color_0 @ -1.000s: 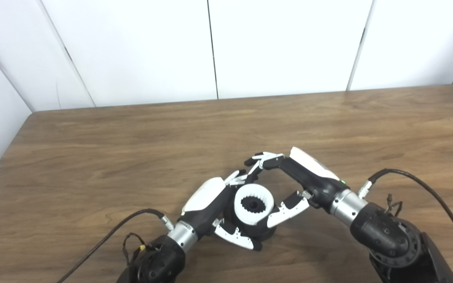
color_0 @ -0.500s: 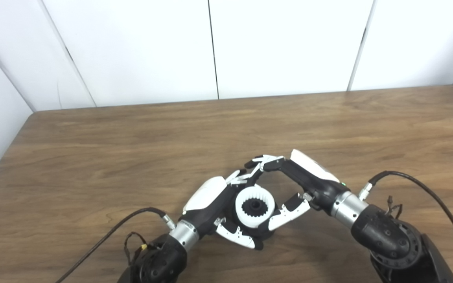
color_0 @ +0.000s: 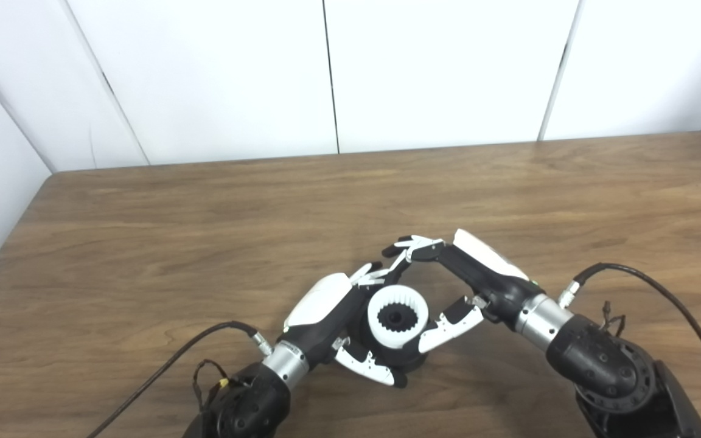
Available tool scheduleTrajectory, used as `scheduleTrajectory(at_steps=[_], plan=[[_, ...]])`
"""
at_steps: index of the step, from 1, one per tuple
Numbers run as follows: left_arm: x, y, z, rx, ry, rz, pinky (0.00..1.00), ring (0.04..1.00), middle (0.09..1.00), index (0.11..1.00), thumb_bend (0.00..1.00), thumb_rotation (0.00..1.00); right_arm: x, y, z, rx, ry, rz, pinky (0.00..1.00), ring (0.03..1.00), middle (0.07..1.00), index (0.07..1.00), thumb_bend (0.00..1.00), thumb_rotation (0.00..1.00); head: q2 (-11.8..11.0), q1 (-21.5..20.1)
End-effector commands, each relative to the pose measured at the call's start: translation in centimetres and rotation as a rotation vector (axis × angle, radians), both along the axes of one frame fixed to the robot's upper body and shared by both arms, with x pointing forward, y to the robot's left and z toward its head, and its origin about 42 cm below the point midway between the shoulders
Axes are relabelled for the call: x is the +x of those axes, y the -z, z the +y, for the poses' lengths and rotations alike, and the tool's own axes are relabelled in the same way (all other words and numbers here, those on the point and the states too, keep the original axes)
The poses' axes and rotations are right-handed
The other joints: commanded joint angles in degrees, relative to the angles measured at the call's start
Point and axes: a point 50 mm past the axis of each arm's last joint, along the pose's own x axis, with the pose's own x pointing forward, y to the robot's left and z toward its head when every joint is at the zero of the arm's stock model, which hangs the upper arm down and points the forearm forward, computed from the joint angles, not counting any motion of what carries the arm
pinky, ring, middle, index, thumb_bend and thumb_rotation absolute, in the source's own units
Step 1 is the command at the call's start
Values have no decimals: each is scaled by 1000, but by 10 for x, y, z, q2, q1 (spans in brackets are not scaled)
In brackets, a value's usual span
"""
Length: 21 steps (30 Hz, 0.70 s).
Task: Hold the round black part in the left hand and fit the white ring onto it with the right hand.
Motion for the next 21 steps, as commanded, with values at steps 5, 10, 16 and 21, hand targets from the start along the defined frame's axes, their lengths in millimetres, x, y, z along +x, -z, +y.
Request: scheduleTrajectory(at_steps=[5,10,16,21], plan=[[-2,-6,-3,-11,24,-14,903,997,922,600,818,197,7,-12,-1,10,1,-61,871,931,836,489,525,150,2,2],[-2,-7,-3,-16,21,-13,901,997,922,604,818,200,9,-10,-2,13,8,-51,885,934,835,489,525,149,3,1],[-1,-7,-5,-21,24,-11,901,999,923,612,814,188,8,-2,0,3,3,-35,873,926,830,489,525,151,4,-1],[2,-7,-7,-15,26,-21,896,996,918,629,823,181,8,3,5,-9,-6,-28,856,929,830,489,525,149,4,0]])
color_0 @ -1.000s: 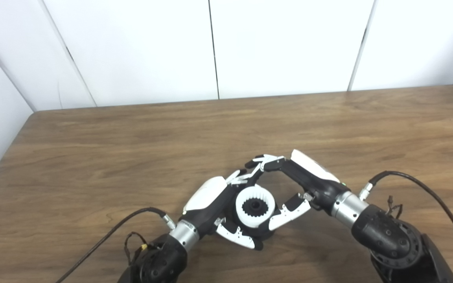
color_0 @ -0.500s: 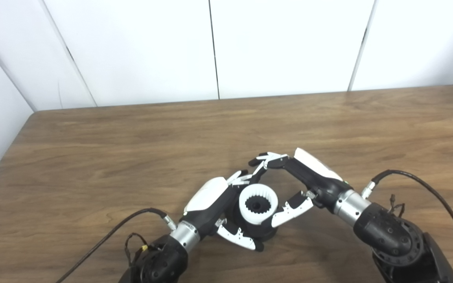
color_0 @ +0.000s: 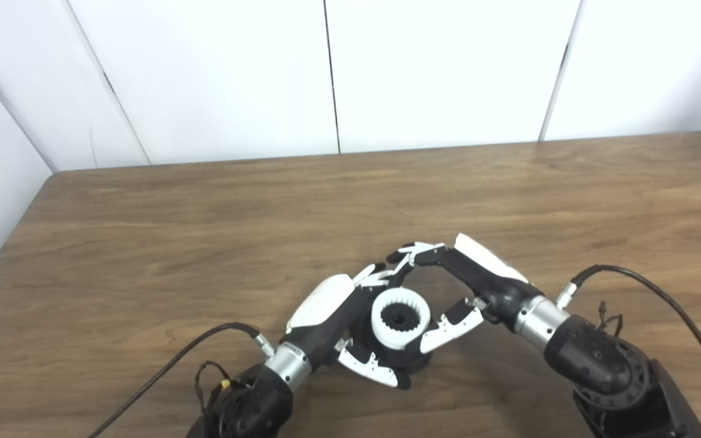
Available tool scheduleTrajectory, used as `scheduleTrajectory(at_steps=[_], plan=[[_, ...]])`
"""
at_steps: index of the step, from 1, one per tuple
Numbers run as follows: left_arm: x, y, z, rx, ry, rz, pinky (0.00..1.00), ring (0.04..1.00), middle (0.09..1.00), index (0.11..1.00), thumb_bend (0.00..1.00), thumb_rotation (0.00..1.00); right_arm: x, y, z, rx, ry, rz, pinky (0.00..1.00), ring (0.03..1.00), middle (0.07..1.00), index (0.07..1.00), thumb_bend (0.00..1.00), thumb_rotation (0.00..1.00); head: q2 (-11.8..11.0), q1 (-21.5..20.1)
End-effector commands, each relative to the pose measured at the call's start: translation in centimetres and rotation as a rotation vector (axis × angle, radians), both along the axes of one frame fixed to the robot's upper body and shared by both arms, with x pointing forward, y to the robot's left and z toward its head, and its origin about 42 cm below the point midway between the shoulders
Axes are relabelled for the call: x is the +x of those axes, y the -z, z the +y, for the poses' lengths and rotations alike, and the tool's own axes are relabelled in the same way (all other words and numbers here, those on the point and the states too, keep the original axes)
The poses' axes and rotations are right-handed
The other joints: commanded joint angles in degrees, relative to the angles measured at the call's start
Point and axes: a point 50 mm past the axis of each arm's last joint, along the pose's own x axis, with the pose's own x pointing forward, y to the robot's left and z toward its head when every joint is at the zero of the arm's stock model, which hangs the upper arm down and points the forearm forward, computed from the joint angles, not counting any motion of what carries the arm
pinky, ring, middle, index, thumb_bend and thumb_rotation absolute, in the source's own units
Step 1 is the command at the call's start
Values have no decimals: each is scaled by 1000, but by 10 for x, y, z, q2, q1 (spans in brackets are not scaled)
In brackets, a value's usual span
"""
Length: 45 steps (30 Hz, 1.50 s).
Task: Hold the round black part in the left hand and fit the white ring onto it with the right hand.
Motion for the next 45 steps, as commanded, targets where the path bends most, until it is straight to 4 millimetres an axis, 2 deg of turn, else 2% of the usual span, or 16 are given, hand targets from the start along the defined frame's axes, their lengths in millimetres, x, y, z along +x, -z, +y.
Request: scheduleTrajectory(at_steps=[1,10,14,19,20,21,22,24,32,38,45], plan=[[3,-7,-4,-3,25,-27,895,995,918,628,822,183,3,-11,5,17,-17,-75,855,931,831,489,525,148,0,0],[9,-7,-5,-11,21,-13,894,998,922,618,808,196,-1,-10,14,0,-45,-90,847,942,834,489,525,150,1,-1],[9,-7,-7,-23,18,-5,893,1000,926,614,811,130,-2,-8,15,-18,-50,-101,819,934,834,490,525,151,1,1],[8,-7,-7,-26,20,-4,893,1000,927,612,814,120,-2,-7,13,-32,-43,-85,824,940,839,491,525,151,1,1],[9,-7,-7,-24,20,-4,894,1000,929,619,820,140,-2,-7,13,-34,-43,-81,831,946,844,529,683,191,0,2],[9,-7,-7,-23,18,-3,894,1000,929,620,821,143,-2,-7,12,-38,-43,-79,831,946,845,543,739,205,0,2],[9,-7,-6,-23,16,-3,897,1000,928,633,843,189,-1,-7,11,-43,-43,-77,825,945,851,599,928,274,0,2],[9,-6,-4,-21,8,1,900,998,928,650,872,226,0,-8,10,-50,-44,-76,823,945,857,639,983,321,0,2],[10,-6,3,-13,-22,20,931,1000,932,747,998,271,4,-14,3,-55,-47,-73,839,949,887,737,1000,405,2,4],[13,-6,7,2,-26,28,934,1000,938,787,1000,238,6,-15,-1,-41,-40,-65,840,952,898,753,1000,377,2,4],[18,-12,20,-4,-53,64,929,991,937,856,1000,276,10,-18,-4,-34,-27,-70,854,957,905,756,1000,380,3,6]])
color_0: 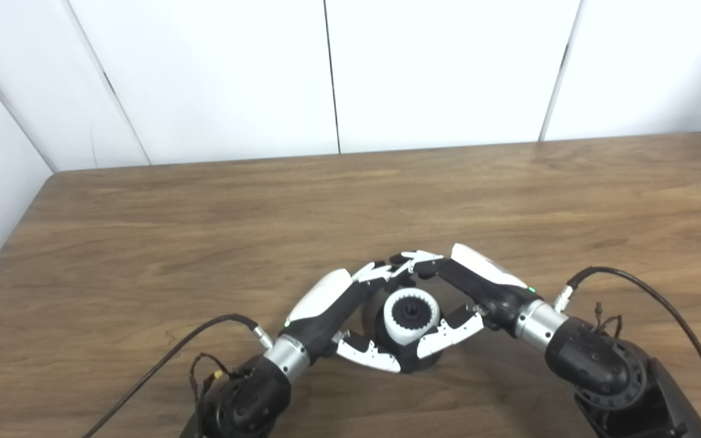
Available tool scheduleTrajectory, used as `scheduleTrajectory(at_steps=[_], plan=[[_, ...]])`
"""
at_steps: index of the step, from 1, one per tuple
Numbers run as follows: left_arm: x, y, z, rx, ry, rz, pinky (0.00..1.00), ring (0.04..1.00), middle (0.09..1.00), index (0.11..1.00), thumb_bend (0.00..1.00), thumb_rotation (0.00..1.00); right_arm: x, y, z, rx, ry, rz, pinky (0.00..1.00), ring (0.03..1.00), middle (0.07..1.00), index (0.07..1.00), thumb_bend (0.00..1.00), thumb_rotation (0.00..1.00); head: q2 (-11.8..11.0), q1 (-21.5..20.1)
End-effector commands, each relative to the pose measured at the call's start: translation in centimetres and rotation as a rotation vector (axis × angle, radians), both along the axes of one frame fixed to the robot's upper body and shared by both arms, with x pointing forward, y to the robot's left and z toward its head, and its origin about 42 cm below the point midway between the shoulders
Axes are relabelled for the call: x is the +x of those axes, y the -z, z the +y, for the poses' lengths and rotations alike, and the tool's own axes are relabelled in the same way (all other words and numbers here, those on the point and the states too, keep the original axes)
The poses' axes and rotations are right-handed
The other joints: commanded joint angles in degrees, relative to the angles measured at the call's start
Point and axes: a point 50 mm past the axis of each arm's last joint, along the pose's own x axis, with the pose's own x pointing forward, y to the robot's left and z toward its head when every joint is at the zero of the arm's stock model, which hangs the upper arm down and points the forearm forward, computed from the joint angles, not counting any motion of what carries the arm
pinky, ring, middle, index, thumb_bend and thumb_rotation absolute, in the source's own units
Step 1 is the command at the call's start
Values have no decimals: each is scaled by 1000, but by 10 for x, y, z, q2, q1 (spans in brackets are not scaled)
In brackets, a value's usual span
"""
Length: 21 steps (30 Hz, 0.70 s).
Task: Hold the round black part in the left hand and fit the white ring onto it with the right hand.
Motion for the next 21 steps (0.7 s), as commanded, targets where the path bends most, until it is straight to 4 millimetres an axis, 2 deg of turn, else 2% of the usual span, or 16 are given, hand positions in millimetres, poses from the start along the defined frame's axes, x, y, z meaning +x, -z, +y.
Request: scheduleTrajectory(at_steps=[1,8,9,11,16,18,21], plan=[[7,-11,15,26,-29,6,931,992,939,867,1000,284,9,-20,-1,30,2,-78,856,957,905,755,1000,383,0,1],[7,-32,54,27,-68,55,970,1000,970,942,1000,295,16,-23,-11,83,62,-88,865,947,897,759,1000,386,-3,-2],[7,-34,59,23,-74,53,970,1000,971,950,1000,303,17,-23,-13,90,70,-88,856,939,895,770,1000,413,-3,-2],[6,-35,64,20,-77,51,970,1000,972,953,1000,306,17,-23,-15,95,77,-88,850,935,894,775,1000,426,-3,-2],[1,-42,104,-77,-186,52,938,974,976,965,1000,412,25,-16,-31,243,153,-47,883,903,885,832,977,543,-11,-9],[-2,-43,118,-134,-242,38,880,943,959,959,1000,467,27,-10,-38,328,203,-4,898,914,895,848,957,593,-13,-11],[-4,-39,132,-262,-312,26,840,933,963,959,1000,480,28,-4,-46,386,248,-5,885,910,903,862,853,704,-16,-13]])
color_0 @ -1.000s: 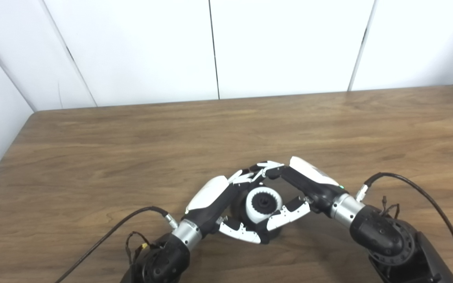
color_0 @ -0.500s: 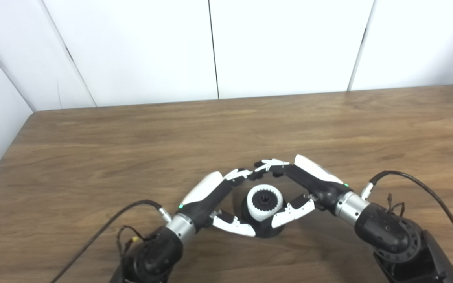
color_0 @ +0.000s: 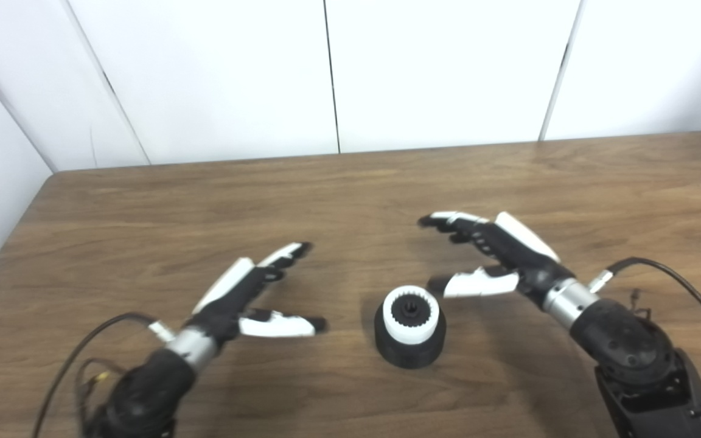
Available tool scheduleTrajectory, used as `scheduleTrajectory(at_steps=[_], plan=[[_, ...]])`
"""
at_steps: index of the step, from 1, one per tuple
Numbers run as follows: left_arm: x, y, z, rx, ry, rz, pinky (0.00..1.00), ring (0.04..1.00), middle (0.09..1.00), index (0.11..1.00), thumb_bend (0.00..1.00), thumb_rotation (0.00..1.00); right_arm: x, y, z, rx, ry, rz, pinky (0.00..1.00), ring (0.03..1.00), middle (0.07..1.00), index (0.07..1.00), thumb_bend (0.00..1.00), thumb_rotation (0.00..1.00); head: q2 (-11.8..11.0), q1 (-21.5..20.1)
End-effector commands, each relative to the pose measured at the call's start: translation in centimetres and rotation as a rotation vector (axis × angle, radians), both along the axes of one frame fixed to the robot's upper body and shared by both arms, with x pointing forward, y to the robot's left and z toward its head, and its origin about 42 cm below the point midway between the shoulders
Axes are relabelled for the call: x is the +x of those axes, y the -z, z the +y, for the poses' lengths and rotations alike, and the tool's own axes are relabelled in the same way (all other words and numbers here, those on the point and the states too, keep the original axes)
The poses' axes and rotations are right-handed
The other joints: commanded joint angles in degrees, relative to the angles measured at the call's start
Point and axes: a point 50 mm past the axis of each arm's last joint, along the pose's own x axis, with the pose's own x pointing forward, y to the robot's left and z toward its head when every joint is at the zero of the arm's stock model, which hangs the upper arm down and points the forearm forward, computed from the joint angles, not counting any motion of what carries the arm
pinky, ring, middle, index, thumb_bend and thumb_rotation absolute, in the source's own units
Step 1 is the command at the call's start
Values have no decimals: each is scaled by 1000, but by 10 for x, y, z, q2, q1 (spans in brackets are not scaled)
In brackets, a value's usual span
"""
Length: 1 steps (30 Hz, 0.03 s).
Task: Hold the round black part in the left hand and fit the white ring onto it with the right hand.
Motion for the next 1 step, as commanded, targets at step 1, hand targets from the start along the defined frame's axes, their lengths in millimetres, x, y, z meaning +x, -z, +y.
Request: scheduleTrajectory(at_steps=[1], plan=[[4,-14,2,-63,-11,-100,837,932,963,959,1000,480,3,-11,1,45,-3,-75,883,909,904,863,843,714,1,1]])
